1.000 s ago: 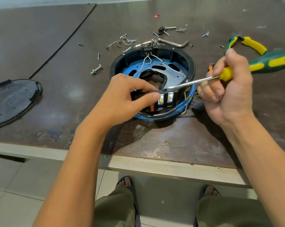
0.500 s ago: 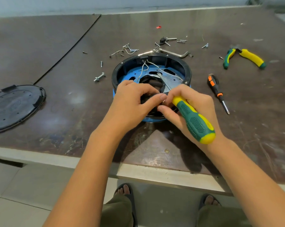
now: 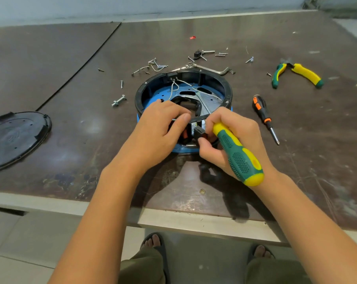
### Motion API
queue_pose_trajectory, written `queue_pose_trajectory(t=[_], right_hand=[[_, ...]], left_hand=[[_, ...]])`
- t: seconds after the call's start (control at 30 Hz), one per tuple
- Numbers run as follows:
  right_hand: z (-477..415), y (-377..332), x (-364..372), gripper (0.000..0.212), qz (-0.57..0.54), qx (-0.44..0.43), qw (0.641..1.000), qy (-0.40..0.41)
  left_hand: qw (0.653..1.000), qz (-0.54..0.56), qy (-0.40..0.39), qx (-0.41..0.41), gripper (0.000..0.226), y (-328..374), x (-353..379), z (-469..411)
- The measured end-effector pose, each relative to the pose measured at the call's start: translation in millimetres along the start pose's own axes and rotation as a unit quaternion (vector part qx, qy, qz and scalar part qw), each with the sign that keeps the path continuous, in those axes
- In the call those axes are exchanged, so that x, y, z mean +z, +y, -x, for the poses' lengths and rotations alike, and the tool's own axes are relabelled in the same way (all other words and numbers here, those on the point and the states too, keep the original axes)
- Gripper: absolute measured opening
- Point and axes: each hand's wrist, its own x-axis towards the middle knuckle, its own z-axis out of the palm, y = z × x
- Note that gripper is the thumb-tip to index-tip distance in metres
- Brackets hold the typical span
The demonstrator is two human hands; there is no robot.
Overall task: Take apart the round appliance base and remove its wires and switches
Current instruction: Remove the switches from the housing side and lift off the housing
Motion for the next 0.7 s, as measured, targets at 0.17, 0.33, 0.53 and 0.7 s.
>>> queue_pose_trajectory(t=[0.17,0.33,0.53,0.7], right_hand=[[-1.6,22.1,-24.3,0.013,0.005,0.068,0.994,0.087],[2.6,46.0,-39.7,0.013,0.029,0.144,0.98,0.131],[-0.8,46.2,-35.2,0.013,-0.045,0.123,0.975,0.182],[-5.1,32.9,-34.0,0.015,-0.302,0.167,0.924,0.166]], left_hand=[[1.0,-0.022,-0.009,-0.016,0.026,-3.3,0.2,4.8],[0.997,-0.073,-0.026,-0.02,0.046,-2.5,1.8,5.8],[0.998,-0.044,0.012,-0.046,0.057,-4.7,-3.8,8.8],[0.995,-0.09,-0.002,-0.04,0.044,-3.3,-7.3,9.6]])
